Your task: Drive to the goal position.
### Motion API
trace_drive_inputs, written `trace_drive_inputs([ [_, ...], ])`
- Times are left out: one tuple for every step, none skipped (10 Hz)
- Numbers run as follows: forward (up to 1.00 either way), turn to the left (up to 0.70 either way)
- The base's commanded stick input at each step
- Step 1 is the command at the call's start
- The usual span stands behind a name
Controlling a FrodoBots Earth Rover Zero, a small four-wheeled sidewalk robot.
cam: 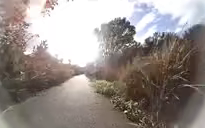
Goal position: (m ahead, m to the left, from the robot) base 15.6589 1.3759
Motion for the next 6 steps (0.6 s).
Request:
trace_drive_inputs([
  [0.5,0.53],
  [0.5,0.53],
  [0.5,0.53],
  [0.5,0.53],
  [0.5,0.53],
  [0.5,0.53],
])
